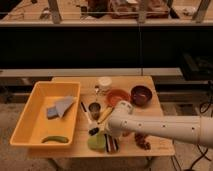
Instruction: Place eraser in paper cup
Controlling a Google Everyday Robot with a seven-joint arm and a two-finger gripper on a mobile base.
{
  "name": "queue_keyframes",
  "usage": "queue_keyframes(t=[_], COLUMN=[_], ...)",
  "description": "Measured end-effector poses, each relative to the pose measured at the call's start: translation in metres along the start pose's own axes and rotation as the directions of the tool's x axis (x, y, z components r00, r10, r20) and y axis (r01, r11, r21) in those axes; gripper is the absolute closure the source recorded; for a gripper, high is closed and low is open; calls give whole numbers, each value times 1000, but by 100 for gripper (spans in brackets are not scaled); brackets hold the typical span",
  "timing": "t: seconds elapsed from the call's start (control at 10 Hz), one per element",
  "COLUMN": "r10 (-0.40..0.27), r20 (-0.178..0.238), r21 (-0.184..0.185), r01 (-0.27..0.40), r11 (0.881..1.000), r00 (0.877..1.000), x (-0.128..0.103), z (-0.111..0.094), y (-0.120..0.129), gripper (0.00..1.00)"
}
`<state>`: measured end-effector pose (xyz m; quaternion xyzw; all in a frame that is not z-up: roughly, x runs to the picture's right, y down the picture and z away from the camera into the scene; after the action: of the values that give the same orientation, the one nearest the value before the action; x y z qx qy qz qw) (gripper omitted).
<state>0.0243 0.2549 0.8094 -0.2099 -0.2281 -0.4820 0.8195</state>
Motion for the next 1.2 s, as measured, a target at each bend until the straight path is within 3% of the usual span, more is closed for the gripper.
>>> queue_keyframes(t=[0.7, 1.0, 1.2], r10=[1, 12, 60], r20=[2, 19, 59], r21=[-5, -8, -21], r01=[-1, -12, -59], r11=[1000, 1000, 998], r00=[1000, 1000, 996], x=[-1, -2, 4], z=[-2, -5, -29], y=[2, 1, 8], gripper=[99, 100, 100])
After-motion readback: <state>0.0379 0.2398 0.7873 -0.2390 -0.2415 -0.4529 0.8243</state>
